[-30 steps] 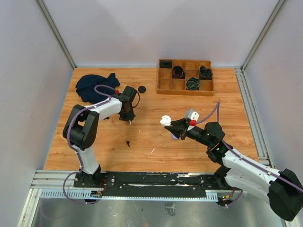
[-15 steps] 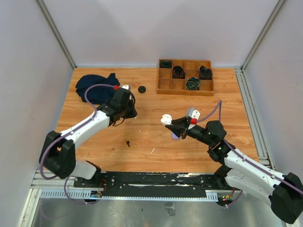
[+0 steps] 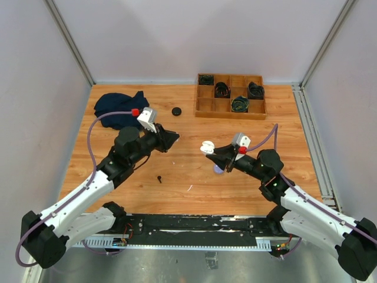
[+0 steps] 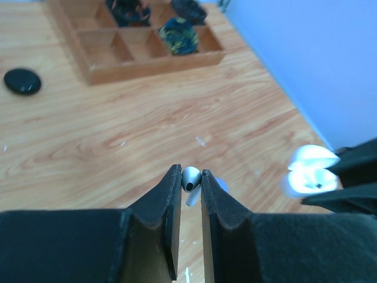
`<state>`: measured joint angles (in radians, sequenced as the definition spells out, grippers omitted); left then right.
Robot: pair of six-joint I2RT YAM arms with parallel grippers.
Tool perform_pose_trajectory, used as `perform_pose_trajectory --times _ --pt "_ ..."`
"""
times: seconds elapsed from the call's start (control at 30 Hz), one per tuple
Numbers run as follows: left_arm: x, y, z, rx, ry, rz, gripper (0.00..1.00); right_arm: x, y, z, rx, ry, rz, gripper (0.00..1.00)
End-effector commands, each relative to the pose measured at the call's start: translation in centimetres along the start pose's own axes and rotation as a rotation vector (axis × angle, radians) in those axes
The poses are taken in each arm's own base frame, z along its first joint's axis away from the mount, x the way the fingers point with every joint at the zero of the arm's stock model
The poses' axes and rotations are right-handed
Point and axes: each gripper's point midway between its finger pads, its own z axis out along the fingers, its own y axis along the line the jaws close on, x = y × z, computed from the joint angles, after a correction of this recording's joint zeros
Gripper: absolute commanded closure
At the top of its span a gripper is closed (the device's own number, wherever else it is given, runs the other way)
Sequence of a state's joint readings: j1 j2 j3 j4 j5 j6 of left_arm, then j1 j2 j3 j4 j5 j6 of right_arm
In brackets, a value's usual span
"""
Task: Insert the wireless bluetooth earbuds into the charging case
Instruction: Pick up the earbud from the center of the board, then place the earbud in the charging case.
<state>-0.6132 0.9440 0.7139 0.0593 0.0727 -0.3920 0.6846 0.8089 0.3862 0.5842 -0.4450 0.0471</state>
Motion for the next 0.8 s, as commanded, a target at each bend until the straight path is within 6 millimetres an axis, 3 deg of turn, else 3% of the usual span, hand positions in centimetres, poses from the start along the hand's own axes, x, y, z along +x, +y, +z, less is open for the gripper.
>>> perform_pose_trajectory --times 0.0,0.37,0.77 --pt "-3.1 -4.0 -1.9 0.207 -0.159 0.070 1.00 -2.9 -0.2 0.5 -0.011 -0.067 -0.033 0.95" --pt "-5.2 -8.4 -4.9 0.444 -0.294 0.115 1.00 -5.1 0.4 2.0 -0.077 -0.133 -0.044 0.95" --pt "-5.4 -11.0 -6.5 0.567 -0.402 0.092 1.00 -7.5 1.9 2.5 -0.172 -0.252 -0.083 0.94"
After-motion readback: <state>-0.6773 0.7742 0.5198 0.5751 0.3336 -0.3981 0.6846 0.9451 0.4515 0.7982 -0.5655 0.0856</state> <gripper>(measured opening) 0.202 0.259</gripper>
